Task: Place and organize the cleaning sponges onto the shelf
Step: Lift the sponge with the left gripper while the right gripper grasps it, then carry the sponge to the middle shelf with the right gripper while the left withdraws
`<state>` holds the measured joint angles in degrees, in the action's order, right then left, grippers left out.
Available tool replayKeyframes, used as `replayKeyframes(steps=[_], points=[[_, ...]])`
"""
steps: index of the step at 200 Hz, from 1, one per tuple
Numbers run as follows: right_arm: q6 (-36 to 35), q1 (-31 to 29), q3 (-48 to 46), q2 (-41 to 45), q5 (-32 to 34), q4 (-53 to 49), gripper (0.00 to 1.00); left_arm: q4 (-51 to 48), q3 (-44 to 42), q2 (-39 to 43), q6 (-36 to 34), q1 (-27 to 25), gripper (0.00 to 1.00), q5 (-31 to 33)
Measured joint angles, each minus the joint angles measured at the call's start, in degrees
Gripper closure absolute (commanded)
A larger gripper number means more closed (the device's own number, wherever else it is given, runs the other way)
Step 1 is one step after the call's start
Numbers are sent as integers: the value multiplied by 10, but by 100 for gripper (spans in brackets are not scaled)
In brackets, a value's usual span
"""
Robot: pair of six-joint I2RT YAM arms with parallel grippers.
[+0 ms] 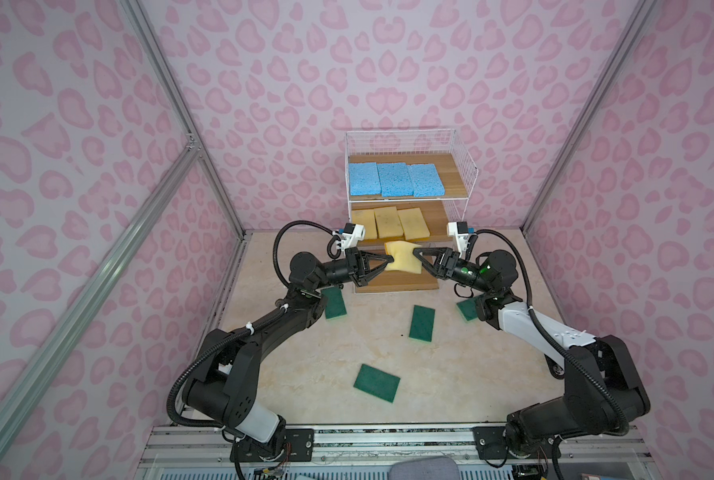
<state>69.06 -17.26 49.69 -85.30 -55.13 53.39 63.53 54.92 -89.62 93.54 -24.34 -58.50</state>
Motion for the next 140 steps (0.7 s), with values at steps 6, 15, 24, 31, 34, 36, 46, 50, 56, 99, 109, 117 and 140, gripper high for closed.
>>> replayKeyframes(steps=[6,15,24,31,34,36,46,50,56,99,109,117,140], points=[[4,0,0,-1,-1,4,56,0,1,-2,3,0,96,0],[4,0,-2,-1,-1,9,61,2,2,-5,8,0,96,-1],[9,1,-5,1,0,14,65,5,5,-6,8,0,96,-1],[9,1,-9,3,0,16,69,9,5,-6,9,0,96,-2],[9,1,-10,4,0,15,70,9,5,-6,9,0,96,-2],[9,0,-11,5,0,15,72,9,5,-6,9,0,96,-2],[8,1,-14,12,2,11,78,10,5,-6,9,0,96,-3],[7,1,-16,15,3,9,80,11,5,-6,9,0,95,-4],[4,1,-17,21,6,3,82,11,5,-7,9,0,89,-4],[-33,0,-28,77,28,-71,89,-6,-5,-2,-16,3,11,-2],[-43,0,-31,96,39,-96,89,-32,-9,8,-39,3,4,0],[-52,0,-35,112,51,-118,90,-66,-10,23,-65,4,3,3],[-66,5,-55,158,107,-192,91,-192,-11,81,-174,11,2,32]])
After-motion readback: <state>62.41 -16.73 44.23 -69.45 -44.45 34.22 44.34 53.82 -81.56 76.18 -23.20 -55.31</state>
